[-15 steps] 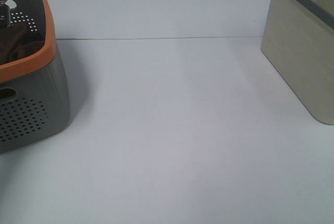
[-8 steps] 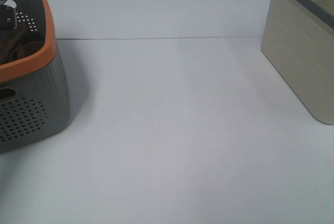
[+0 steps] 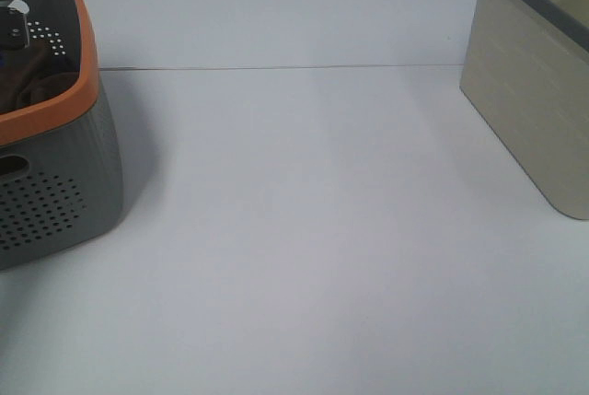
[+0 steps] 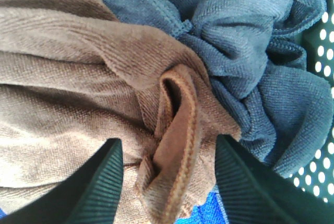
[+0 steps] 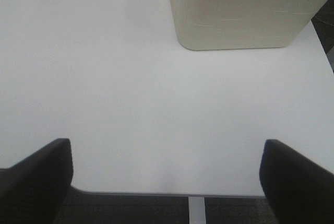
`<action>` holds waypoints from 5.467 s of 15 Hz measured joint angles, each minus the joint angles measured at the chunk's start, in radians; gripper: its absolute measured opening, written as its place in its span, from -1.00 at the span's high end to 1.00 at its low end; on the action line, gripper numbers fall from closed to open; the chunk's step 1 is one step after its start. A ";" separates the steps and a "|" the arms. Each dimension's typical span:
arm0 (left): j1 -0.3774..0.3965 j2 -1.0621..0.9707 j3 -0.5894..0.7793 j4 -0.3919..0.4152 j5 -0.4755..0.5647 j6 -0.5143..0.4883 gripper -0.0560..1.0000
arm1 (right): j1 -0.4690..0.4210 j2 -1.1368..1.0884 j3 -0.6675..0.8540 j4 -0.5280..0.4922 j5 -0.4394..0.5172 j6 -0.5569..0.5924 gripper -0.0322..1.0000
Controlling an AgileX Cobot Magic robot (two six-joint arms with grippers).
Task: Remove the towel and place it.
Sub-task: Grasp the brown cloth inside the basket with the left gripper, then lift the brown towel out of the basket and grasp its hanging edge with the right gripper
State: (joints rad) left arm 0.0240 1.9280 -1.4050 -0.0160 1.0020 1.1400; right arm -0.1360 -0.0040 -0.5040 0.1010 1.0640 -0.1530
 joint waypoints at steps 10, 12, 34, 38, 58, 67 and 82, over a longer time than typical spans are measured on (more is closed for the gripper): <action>-0.002 -0.056 0.002 0.026 0.009 -0.003 0.89 | 0.000 0.000 0.000 0.000 0.000 0.000 -0.72; -0.002 -0.128 0.002 0.026 0.012 -0.003 0.89 | 0.000 0.000 0.000 0.000 0.000 0.000 -0.72; -0.003 -0.700 -0.166 -0.584 -0.404 0.718 0.89 | 0.000 0.000 0.000 0.010 0.000 0.000 -0.72; -0.156 -0.629 -0.236 -0.787 -0.406 0.917 0.89 | 0.000 0.015 -0.009 0.146 -0.031 -0.053 -0.72; -0.725 -0.344 -0.255 -0.779 -0.371 1.037 0.89 | 0.000 0.802 -0.021 1.366 -0.227 -1.499 -0.72; -0.762 -0.307 -0.255 -0.790 -0.362 1.042 0.89 | 0.000 0.972 -0.022 1.511 -0.057 -1.639 -0.72; -0.785 -0.307 -0.255 -0.790 -0.408 1.044 0.89 | 0.000 1.240 -0.023 1.499 -0.029 -1.703 -0.46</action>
State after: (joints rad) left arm -0.7610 1.6210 -1.6600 -0.8060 0.5940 2.1840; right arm -0.1360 1.2360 -0.5270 1.6000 1.0350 -1.8560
